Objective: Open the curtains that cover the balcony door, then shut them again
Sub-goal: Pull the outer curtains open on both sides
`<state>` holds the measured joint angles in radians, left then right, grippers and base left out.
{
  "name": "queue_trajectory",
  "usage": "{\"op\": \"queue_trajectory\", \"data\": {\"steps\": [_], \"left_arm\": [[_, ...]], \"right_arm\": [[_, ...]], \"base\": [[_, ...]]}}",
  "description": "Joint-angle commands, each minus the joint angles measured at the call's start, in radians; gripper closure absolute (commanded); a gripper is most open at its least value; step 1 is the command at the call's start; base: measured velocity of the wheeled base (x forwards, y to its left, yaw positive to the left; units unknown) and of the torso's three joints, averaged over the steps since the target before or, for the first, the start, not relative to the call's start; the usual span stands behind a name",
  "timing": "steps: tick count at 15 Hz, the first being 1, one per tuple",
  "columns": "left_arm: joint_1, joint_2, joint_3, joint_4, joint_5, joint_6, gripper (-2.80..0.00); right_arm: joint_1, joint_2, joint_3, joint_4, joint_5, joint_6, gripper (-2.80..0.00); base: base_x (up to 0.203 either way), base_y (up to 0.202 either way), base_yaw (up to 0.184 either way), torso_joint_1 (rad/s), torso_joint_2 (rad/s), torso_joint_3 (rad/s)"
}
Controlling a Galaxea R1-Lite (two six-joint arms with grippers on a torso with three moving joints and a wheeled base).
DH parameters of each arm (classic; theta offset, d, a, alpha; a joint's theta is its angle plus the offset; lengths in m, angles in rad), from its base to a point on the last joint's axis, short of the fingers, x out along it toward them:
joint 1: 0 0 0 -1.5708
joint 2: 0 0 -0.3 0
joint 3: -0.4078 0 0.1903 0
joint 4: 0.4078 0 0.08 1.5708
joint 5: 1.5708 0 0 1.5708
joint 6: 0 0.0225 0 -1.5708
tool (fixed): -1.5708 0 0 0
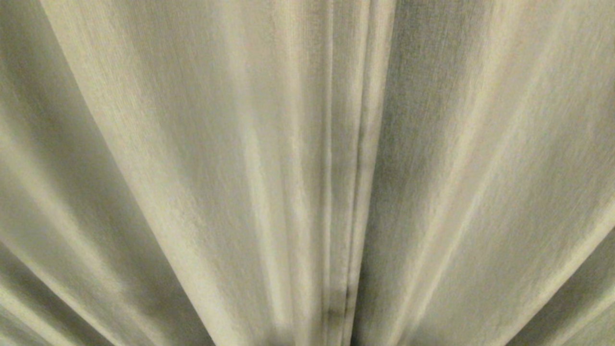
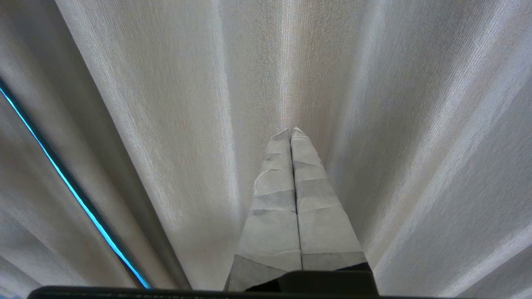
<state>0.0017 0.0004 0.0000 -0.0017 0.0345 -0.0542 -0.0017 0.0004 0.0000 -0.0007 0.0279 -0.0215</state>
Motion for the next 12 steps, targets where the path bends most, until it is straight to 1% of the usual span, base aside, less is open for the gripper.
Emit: {"op": "queue_trajectory", "data": {"steps": [1, 12], "left_arm": [[0.001, 0.000, 0.000, 0.000, 0.001, -0.001, 0.00], [0.000, 0.000, 0.000, 0.000, 0.001, -0.001, 0.00]], "right_arm": [[0.000, 0.000, 0.000, -0.001, 0.000, 0.000, 0.00], [0.000, 0.000, 0.000, 0.001, 0.000, 0.000, 0.00]], "base": [[0.000, 0.000, 0.000, 0.000, 0.00, 0.000], [0.000, 0.000, 0.000, 0.000, 0.00, 0.000]]}}
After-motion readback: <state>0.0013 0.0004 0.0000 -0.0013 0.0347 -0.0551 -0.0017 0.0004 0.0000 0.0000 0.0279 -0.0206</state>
